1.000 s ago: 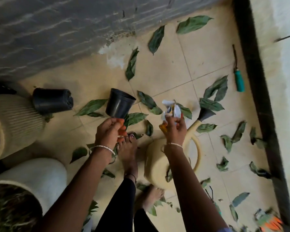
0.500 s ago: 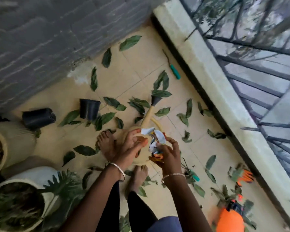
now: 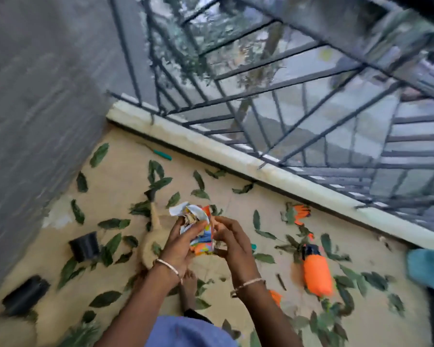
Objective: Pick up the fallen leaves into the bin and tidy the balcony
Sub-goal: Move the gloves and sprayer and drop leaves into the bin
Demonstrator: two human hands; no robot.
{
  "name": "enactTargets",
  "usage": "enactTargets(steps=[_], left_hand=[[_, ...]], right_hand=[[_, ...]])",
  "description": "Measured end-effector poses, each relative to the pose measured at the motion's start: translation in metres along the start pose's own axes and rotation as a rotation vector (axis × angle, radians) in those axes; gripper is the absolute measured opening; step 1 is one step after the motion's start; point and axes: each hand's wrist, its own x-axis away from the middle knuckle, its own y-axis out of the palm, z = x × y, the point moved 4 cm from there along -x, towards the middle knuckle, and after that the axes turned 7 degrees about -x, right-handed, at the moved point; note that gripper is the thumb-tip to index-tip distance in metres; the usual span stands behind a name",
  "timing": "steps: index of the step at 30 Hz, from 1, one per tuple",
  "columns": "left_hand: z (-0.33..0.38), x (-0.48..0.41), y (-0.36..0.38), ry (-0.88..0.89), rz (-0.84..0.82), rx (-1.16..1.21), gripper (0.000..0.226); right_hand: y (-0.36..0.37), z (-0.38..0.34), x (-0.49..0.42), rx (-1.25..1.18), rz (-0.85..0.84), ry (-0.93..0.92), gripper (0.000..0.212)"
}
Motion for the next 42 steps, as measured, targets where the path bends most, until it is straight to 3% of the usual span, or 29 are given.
enactTargets(steps=[5,8,15,17,19,23,28,36,42], left_hand=[[0.011,0.029,0.05,-0.087,-0.21,-0.09,0.022],[0.017,0.046,0.065,-0.13,-0.295,-0.154,0.027],[0.025,0.095,0.096,-0.211,-0.449,-0.358,0.025],[0.022,0.107,0.105,-0.221,-0.479,-0.413,0.038],[0.013,0.12,0.118,-0.229,-0.501,-0.481,0.045],[-0.01,0.148,0.147,-0.272,-0.604,-0.614,0.03],[-0.044,0.178,0.181,-0.284,-0.779,-0.728,0.053],[-0.098,0.202,0.229,-0.309,-0.918,-0.799,0.021],[-0.14,0.213,0.271,-0.307,-0.91,-0.855,0.027]], right_hand=[[-0.07,-0.034,0.049,-0.136,0.291,-0.052,0.017],[-0.096,-0.037,0.09,-0.186,0.411,-0.051,0.015],[-0.097,-0.016,0.181,-0.363,0.602,-0.075,0.016],[-0.094,-0.014,0.201,-0.462,0.681,-0.098,0.017],[-0.096,-0.009,0.22,-0.574,0.761,-0.128,0.016],[-0.109,-0.001,0.256,-0.676,0.912,-0.173,0.018],[-0.13,0.014,0.319,-0.784,1.151,-0.218,0.017],[-0.174,0.062,0.396,-0.944,1.445,-0.276,0.015],[-0.231,0.077,0.426,-0.976,1.512,-0.303,0.015]])
